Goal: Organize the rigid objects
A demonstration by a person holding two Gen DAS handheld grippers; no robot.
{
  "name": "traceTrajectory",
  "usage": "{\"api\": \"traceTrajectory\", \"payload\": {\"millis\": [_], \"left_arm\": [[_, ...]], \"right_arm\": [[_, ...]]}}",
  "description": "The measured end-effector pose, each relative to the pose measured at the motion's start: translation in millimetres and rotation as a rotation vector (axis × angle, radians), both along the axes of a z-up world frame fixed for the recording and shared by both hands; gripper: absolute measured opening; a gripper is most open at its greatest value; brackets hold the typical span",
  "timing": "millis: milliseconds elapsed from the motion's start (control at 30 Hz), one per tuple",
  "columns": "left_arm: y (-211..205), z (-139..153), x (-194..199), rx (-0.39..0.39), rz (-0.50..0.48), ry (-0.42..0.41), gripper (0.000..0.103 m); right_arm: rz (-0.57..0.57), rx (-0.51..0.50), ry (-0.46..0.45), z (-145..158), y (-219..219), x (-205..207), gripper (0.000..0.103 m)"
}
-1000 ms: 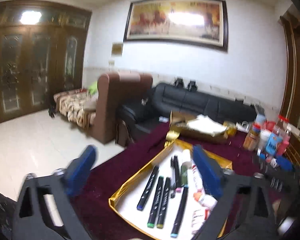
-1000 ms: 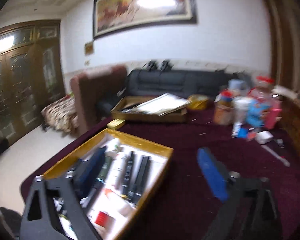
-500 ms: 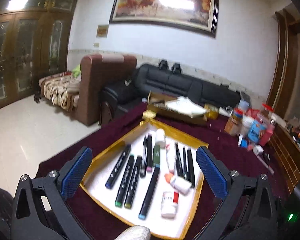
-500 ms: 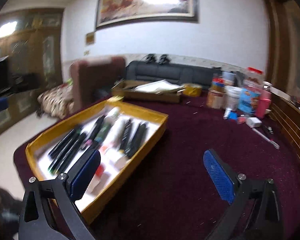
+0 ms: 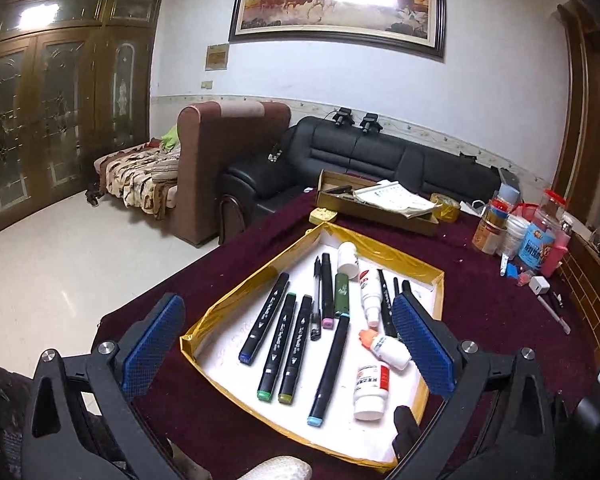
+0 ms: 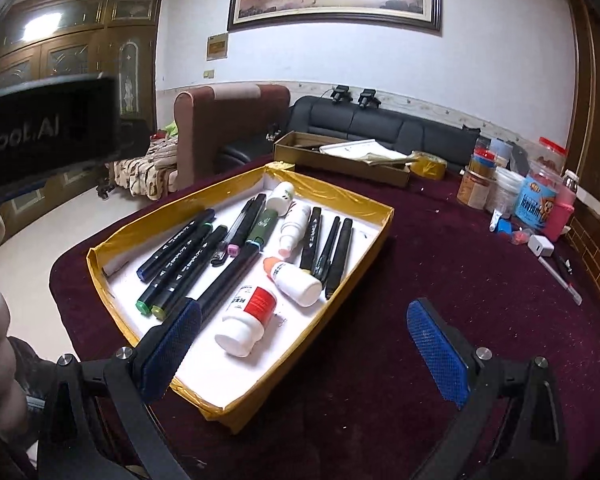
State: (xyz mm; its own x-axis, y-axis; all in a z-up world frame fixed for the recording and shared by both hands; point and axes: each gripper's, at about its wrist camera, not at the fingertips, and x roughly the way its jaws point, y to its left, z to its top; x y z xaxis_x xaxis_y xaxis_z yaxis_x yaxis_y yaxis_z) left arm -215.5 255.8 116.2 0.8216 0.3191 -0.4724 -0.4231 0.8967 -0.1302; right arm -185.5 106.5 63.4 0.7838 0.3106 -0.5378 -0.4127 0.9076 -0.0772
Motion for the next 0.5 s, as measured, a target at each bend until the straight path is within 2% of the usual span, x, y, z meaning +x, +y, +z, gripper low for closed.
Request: {"api": "traceTrajectory", "payload": {"millis": [500], "left_arm": [[8.4,-15.5,7.0,-0.014,0.008,0.062,0.103]], "right_arm": [[-0.031,0.009,0.062,-7.1,0.7,9.2,0.102]]}}
